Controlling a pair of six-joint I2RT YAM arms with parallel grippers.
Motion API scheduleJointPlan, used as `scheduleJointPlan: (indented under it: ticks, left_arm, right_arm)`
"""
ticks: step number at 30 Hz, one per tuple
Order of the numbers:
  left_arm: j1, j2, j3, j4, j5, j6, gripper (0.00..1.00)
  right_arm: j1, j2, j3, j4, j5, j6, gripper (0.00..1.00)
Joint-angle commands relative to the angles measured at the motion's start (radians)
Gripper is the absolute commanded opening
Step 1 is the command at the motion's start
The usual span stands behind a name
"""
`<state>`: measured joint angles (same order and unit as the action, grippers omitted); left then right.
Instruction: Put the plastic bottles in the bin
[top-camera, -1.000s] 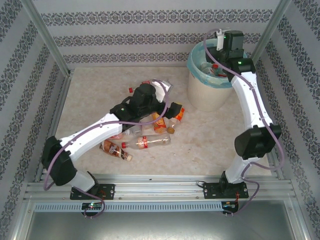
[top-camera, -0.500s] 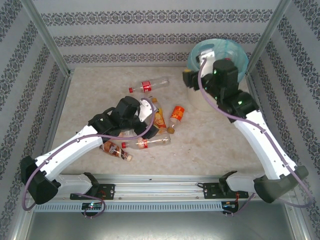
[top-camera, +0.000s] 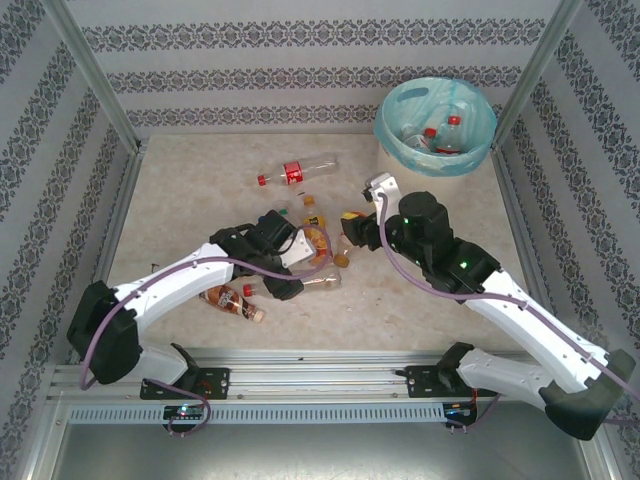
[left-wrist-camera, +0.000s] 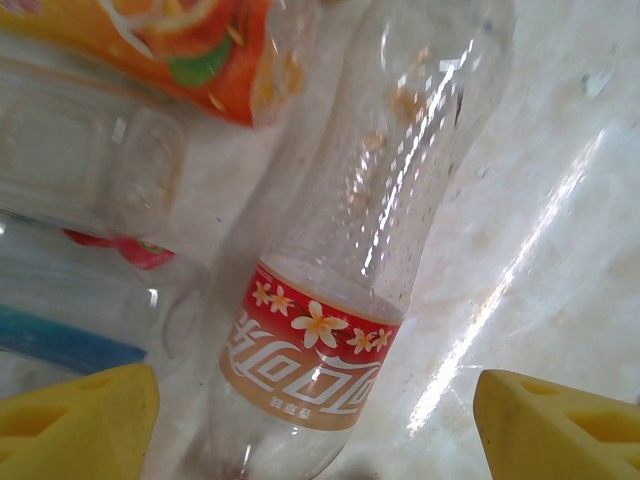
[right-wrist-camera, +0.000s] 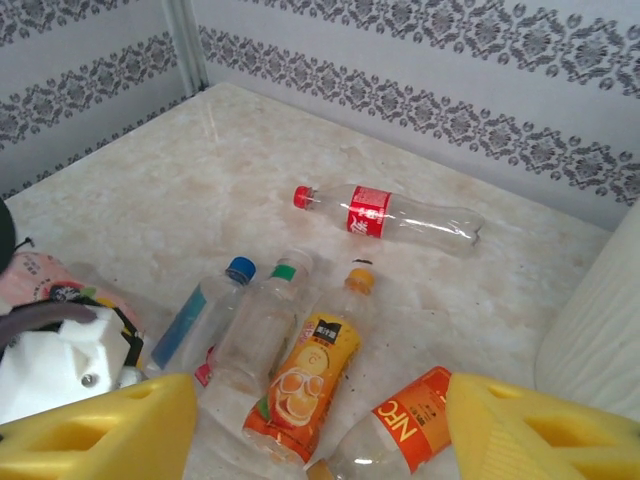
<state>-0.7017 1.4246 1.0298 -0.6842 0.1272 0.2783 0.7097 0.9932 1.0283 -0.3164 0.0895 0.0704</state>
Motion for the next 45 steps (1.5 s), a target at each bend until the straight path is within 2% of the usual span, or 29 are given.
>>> scheduleJointPlan:
  ticks: [1,10,20,28,36,45]
  left_arm:
    - [0.011,0.029,-0.032,0.053,0.003,0.049,0.83]
    - [0.013,0.180,-0.003,0.035,0.004,0.061,0.77]
    - [0.011,0.222,-0.007,0.049,0.039,0.054,0.75]
    - [0.011,0.261,0.011,0.055,-0.002,0.041,0.77]
    - [0.010,0.181,0.000,0.046,0.043,0.062,0.66]
    - [0.007,-0.019,0.009,-0.017,0.158,0.070,0.63]
  right_arm:
    - [0.007,-0.058,-0.029,0.068,0.050,0.003,0.68]
    - [0.006,-0.115,-0.067,0.067,0.099,-0.034,0.69]
    - [0.005,-0.140,-0.111,0.066,0.134,-0.018,0.70]
    - [0.005,-0.133,-0.104,0.068,0.140,-0.017,0.70]
    - [0.004,-0.137,-0.106,0.063,0.142,-0.007,0.70]
    - [0.005,-0.156,-0.080,0.061,0.144,0.005,0.70]
